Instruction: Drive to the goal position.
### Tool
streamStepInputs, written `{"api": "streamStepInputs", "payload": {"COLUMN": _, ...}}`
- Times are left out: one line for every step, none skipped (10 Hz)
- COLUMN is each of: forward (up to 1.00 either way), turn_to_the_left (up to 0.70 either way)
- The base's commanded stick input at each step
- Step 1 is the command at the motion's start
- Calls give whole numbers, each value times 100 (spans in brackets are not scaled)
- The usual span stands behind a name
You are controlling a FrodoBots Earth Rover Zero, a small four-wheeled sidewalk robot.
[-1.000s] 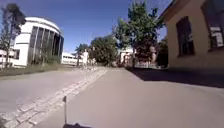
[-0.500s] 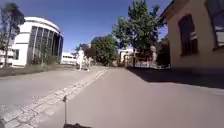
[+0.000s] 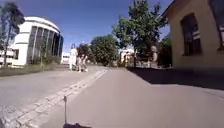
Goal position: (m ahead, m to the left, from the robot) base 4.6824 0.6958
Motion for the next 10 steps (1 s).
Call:
{"api": "streamStepInputs", "payload": {"forward": 60, "turn_to_the_left": 0}}
{"api": "streamStepInputs", "payload": {"forward": 60, "turn_to_the_left": 0}}
{"api": "streamStepInputs", "payload": {"forward": 60, "turn_to_the_left": 0}}
{"api": "streamStepInputs", "payload": {"forward": 60, "turn_to_the_left": 0}}
{"api": "streamStepInputs", "payload": {"forward": 60, "turn_to_the_left": 0}}
{"api": "streamStepInputs", "payload": {"forward": 60, "turn_to_the_left": 0}}
{"api": "streamStepInputs", "payload": {"forward": 60, "turn_to_the_left": 0}}
{"api": "streamStepInputs", "payload": {"forward": 60, "turn_to_the_left": 7}}
{"api": "streamStepInputs", "payload": {"forward": 60, "turn_to_the_left": 15}}
{"api": "streamStepInputs", "payload": {"forward": 60, "turn_to_the_left": 15}}
